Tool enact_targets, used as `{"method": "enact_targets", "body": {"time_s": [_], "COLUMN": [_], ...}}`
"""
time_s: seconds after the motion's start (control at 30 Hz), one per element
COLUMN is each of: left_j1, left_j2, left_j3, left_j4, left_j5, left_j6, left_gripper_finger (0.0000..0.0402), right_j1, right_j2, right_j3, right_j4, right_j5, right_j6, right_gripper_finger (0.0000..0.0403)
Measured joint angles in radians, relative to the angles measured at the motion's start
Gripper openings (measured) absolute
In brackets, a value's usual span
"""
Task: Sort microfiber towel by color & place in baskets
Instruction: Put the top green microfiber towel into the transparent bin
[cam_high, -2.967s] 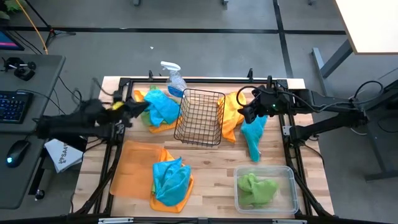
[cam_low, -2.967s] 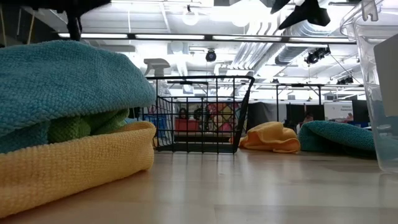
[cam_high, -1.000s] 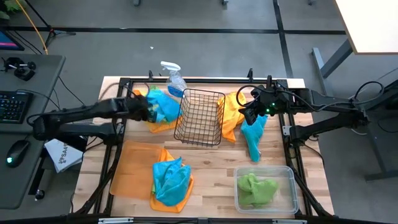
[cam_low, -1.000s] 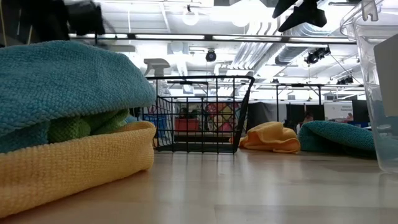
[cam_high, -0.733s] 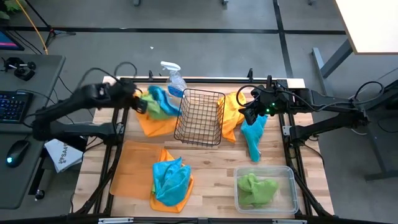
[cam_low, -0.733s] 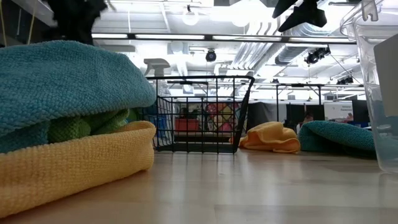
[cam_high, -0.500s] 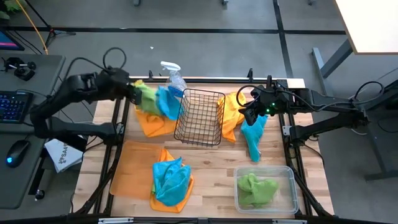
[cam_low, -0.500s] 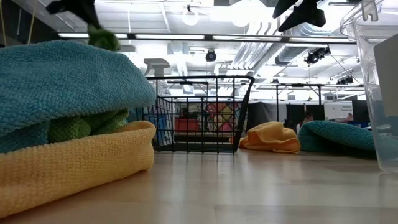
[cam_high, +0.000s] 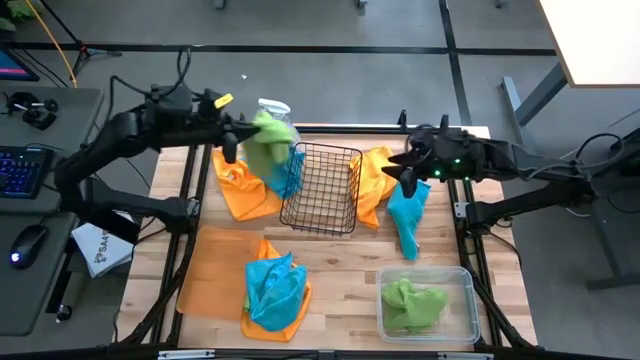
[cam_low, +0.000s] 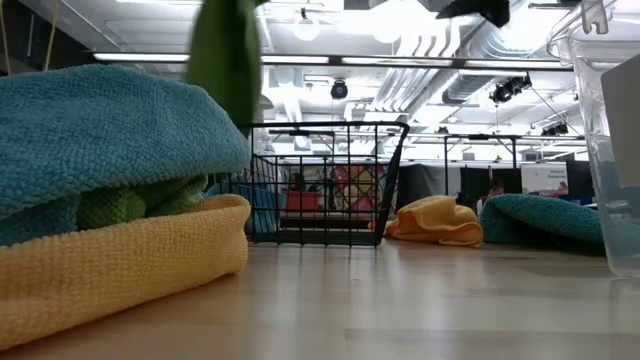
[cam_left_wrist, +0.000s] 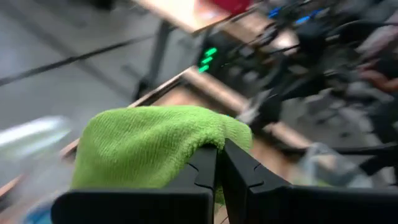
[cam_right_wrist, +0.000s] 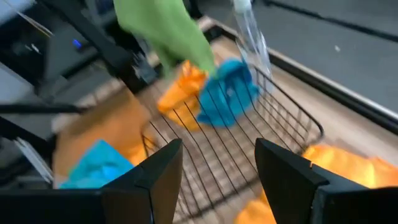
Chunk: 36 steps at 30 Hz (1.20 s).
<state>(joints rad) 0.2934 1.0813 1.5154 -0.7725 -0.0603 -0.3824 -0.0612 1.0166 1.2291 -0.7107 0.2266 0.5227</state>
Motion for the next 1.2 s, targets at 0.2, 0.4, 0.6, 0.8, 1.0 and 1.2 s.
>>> {"method": "enact_targets", "body": {"time_s": [0.2, 0.4, 0.6, 0.8, 1.0, 1.2], "left_j1": [-0.060, -0.069, -0.088, -0.096, -0.115, -0.115], "left_j2": [0.120, 0.253, 0.367, 0.427, 0.446, 0.439], "left_j3": [0.000, 0.049, 0.177, 0.229, 0.237, 0.237], "left_j4": [0.266, 0.457, 0.456, 0.455, 0.487, 0.501], "left_j5": [0.066, 0.180, 0.218, 0.220, 0.235, 0.242], "left_j6": [-0.001, -0.034, 0.007, 0.010, 0.011, 0.010], "left_gripper_finger": [0.0000, 0.0000, 0.0000, 0.0000, 0.0000, 0.0000], "right_j1": [0.000, 0.001, 0.000, 0.000, 0.000, 0.005], "right_j2": [0.016, 0.098, 0.174, 0.230, 0.294, 0.308], "right_j3": [0.000, 0.000, 0.000, 0.000, 0.000, 0.000], "right_j4": [0.200, 0.385, 0.470, 0.559, 0.684, 0.758], "right_j5": [-0.094, -0.215, -0.171, -0.166, -0.166, -0.148], "right_j6": [-0.059, -0.225, -0.372, -0.401, -0.393, -0.393], "right_gripper_finger": [0.0195, 0.0195, 0.0195, 0.0195, 0.0236, 0.0299]}}
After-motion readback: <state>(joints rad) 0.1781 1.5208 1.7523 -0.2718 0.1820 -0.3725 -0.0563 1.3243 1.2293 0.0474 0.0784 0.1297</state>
